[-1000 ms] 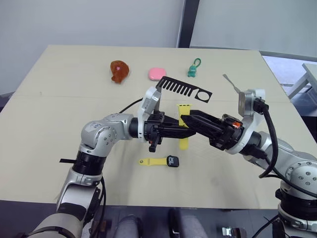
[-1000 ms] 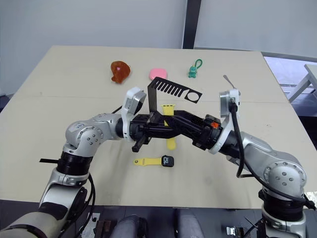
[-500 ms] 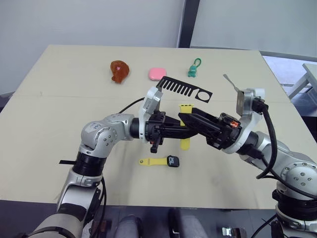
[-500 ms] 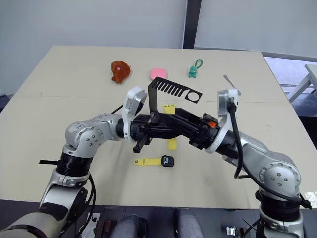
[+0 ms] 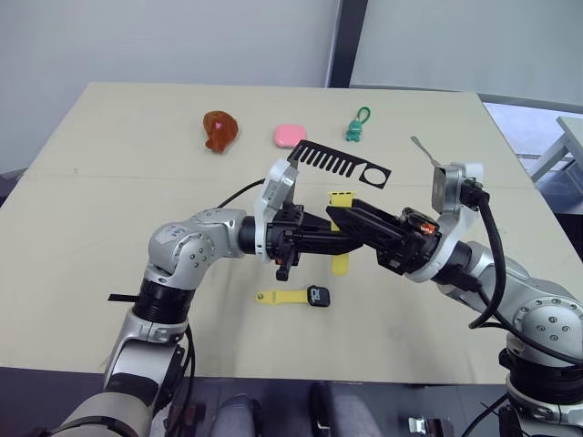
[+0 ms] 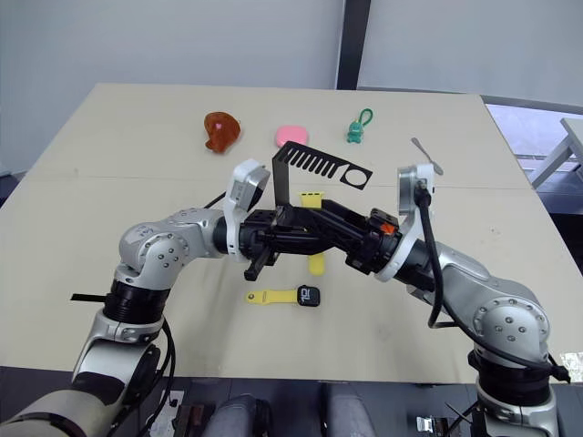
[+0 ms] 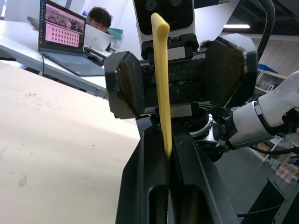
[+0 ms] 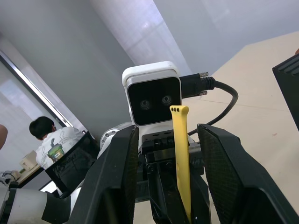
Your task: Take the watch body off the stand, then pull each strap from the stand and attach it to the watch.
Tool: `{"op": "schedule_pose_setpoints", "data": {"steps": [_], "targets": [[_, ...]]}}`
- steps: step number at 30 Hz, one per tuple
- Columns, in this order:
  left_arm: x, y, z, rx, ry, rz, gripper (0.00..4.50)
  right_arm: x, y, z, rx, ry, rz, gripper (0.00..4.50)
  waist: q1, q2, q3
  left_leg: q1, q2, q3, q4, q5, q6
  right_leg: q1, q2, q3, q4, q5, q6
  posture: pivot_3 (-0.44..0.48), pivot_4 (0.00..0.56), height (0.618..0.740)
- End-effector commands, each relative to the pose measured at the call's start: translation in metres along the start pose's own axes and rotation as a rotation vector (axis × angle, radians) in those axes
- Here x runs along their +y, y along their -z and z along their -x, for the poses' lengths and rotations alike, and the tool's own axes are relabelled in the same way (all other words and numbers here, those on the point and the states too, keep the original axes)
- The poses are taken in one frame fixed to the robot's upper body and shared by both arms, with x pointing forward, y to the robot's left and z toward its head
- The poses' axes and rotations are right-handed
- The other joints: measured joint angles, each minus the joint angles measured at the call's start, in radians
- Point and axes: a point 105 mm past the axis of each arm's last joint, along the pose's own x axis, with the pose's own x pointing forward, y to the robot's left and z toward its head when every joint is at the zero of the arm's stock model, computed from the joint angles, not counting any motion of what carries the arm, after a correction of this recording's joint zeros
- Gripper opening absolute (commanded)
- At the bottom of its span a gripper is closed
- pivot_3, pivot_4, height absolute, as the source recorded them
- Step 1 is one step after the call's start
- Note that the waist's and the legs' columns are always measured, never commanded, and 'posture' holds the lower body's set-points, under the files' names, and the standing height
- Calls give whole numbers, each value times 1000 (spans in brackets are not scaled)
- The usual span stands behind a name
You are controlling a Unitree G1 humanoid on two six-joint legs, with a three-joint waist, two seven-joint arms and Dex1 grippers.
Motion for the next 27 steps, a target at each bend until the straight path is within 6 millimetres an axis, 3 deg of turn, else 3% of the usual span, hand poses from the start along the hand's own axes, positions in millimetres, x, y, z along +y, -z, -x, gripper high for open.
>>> {"op": "schedule_pose_setpoints", "data": {"steps": [1, 27], "targets": [[-4, -9, 3, -27, 6, -36, 0, 4, -8, 2, -25, -7, 28, 2103, 0, 0, 0, 0, 0, 0, 0, 0, 0, 0, 0, 0, 0, 0, 0, 0, 150, 740], [-2, -8, 2, -34, -11, -35, 0, -1, -11, 4, -37, 18, 14, 2103, 0, 0, 0, 0, 0, 0, 0, 0, 0, 0, 0, 0, 0, 0, 0, 0, 150, 740]]}}
